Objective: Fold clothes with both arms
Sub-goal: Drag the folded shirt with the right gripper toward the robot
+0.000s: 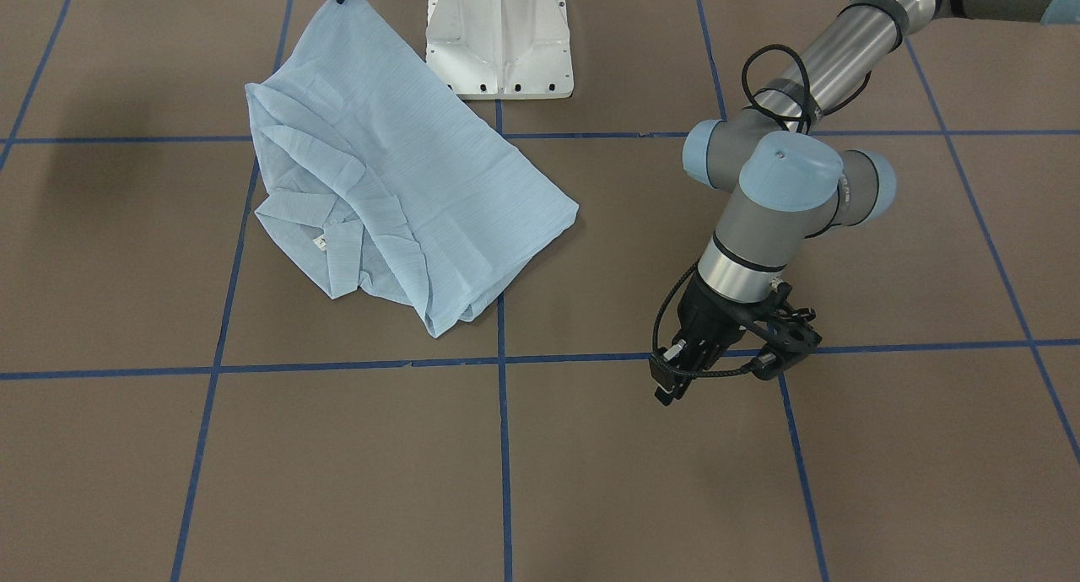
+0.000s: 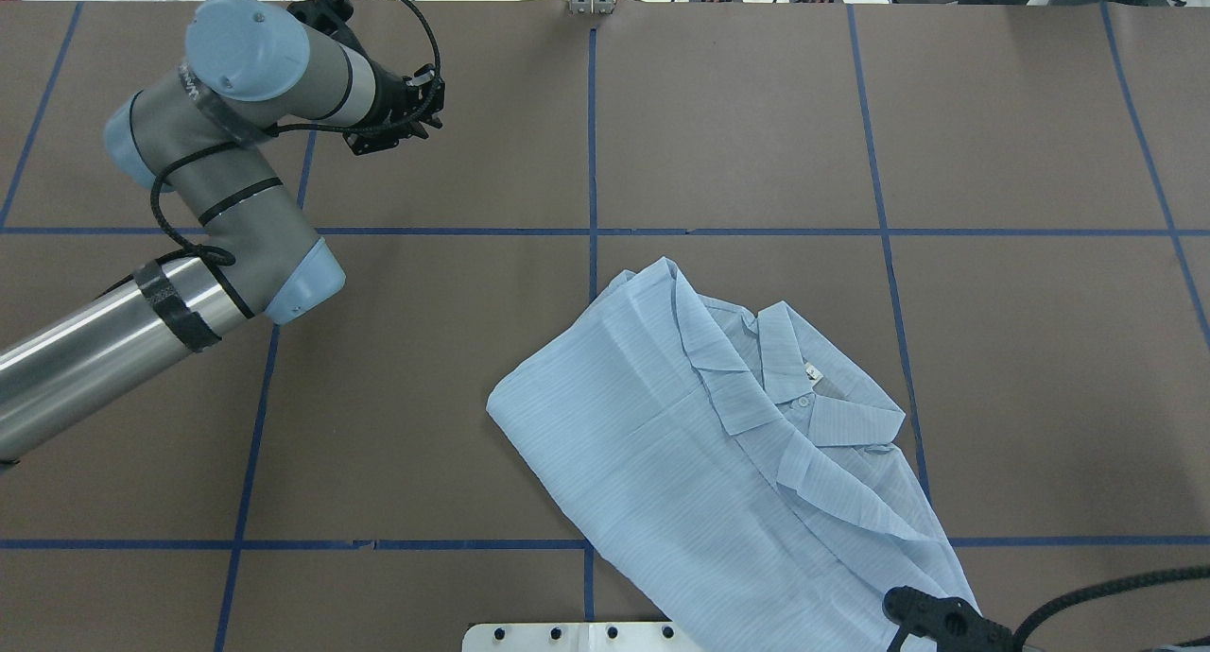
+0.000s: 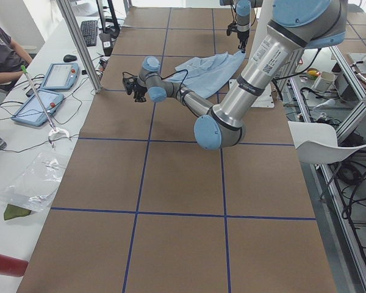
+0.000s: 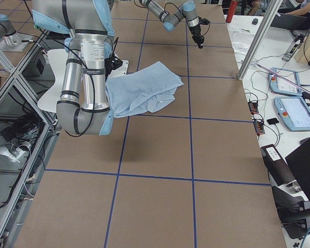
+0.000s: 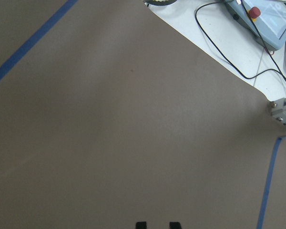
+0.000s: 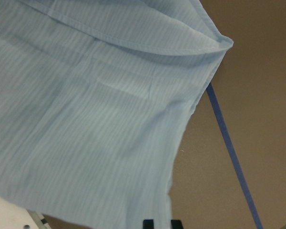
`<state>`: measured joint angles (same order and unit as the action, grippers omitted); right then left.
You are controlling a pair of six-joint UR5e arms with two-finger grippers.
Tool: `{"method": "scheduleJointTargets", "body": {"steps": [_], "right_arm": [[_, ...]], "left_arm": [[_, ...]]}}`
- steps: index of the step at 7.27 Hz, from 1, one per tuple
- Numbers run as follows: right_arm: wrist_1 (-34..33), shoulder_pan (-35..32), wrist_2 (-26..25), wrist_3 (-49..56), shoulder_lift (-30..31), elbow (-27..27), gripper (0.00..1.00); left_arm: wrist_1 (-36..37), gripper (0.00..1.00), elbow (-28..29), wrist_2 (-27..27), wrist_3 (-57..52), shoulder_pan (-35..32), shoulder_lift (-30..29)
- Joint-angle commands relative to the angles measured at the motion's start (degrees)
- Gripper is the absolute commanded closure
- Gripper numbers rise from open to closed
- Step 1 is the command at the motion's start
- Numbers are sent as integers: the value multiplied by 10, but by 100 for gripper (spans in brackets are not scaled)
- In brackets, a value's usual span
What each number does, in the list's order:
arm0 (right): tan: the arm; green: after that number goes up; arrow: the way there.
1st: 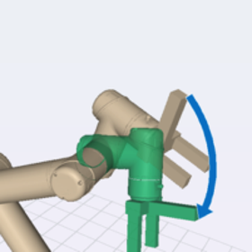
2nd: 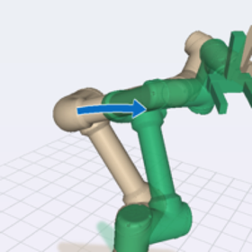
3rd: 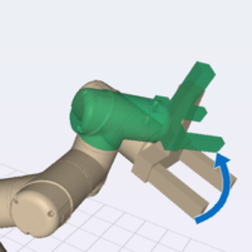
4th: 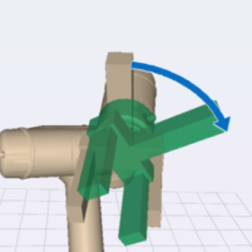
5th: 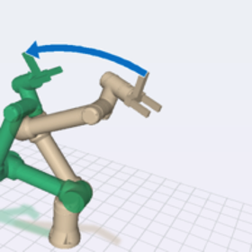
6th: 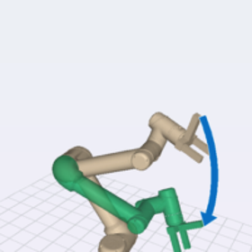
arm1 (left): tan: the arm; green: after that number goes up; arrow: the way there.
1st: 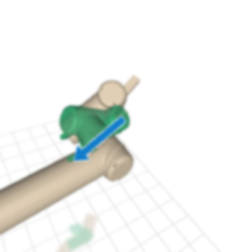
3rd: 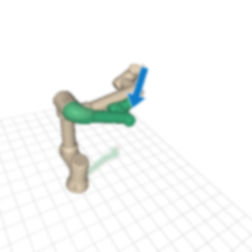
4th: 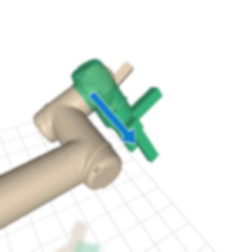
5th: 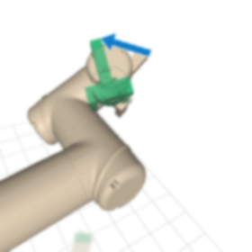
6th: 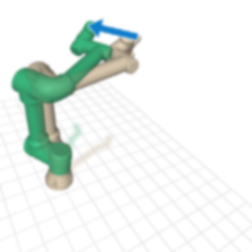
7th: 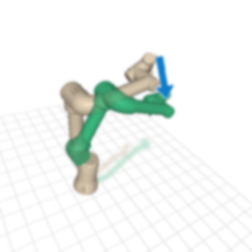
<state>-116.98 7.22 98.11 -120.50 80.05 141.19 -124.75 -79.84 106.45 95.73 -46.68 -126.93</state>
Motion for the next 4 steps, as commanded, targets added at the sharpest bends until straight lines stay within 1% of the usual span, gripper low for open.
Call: {"method": "scheduleJointTargets", "body": {"steps": [1, 2, 3, 4], "right_arm": [[-15, -23, -15, -3, -2, -3, 0], [-14, -66, -15, 3, -10, -10, 0], [-12, -145, -16, 10, -48, -27, 0], [-12, -228, -16, 32, -89, -69, 0]], "left_arm": [[10, 67, -83, 33, 52, 13, 46], [32, 64, -139, 36, 82, 53, 75], [48, 63, -171, 36, 112, 74, 85], [50, 61, -180, 36, 145, 96, 88]]}}
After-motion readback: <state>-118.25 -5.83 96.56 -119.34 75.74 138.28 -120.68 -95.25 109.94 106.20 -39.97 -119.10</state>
